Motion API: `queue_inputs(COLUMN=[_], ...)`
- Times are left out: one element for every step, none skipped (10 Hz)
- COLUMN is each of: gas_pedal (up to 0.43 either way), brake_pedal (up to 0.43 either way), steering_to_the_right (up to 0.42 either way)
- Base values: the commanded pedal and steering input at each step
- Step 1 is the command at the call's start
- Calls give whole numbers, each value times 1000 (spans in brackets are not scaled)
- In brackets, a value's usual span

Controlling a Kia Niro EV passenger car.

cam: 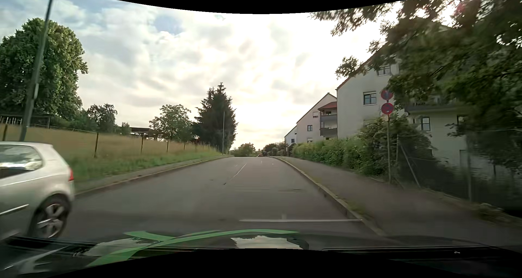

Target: Follow the waypoints while adhering to traffic rules and regulations

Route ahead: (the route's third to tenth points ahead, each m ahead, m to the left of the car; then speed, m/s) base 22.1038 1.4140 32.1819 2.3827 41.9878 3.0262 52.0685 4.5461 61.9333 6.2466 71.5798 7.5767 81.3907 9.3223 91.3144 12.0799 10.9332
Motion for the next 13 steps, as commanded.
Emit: queue_inputs(gas_pedal=[189,189,189,189,189,189,177,177,177,169,157,157,169], brake_pedal=[0,0,0,0,0,0,0,0,0,0,0,0,0], steering_to_the_right=[-17,-19,-21,-21,-21,-18,-15,-12,-12,-12,-12,-12,-12])
